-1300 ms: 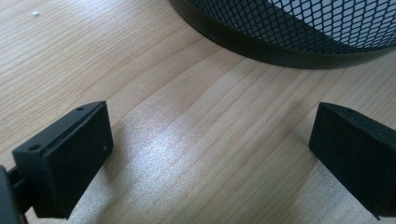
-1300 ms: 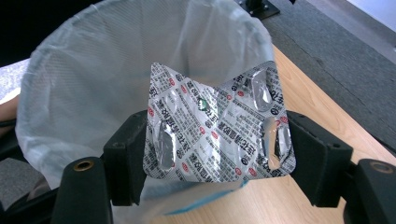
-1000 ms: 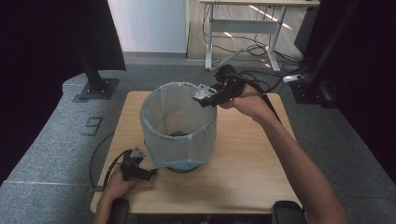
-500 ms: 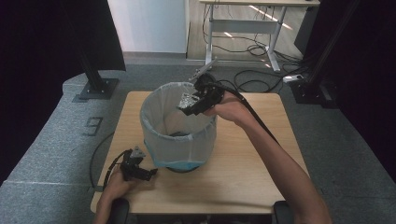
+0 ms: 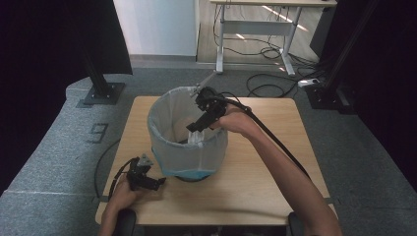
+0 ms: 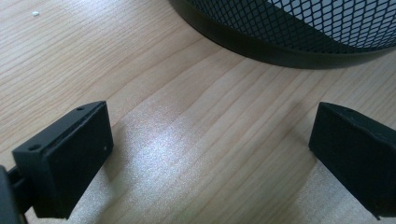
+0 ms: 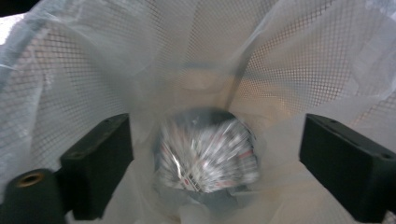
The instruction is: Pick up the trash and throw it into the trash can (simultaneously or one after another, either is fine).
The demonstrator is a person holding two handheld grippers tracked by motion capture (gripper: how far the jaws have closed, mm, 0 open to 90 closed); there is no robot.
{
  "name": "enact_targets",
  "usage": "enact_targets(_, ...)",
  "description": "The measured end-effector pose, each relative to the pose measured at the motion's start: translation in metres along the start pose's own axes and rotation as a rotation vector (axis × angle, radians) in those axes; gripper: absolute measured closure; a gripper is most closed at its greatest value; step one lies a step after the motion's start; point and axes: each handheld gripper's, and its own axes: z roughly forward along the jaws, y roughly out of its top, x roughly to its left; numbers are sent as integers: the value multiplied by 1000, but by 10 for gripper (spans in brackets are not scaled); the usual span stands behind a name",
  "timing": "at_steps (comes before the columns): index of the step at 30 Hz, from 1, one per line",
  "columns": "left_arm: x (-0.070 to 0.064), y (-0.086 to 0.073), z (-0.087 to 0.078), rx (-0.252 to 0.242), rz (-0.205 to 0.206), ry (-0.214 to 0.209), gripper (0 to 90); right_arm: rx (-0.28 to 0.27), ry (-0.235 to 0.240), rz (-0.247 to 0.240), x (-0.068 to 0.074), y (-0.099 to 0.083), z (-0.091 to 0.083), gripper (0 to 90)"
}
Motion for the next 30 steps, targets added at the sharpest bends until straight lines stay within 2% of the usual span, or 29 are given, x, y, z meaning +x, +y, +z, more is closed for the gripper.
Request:
enact_targets(3, 0, 0, 0, 0, 0, 0, 0, -11, -8, 1, -1, 0, -3, 0)
enact_targets(12, 0, 0, 0, 0, 0, 0, 0, -51, -52, 24, -6, -4, -19, 0)
enact_targets(30, 0, 0, 0, -5, -5, 0, 0, -99, -92, 73, -17, -22, -42, 0)
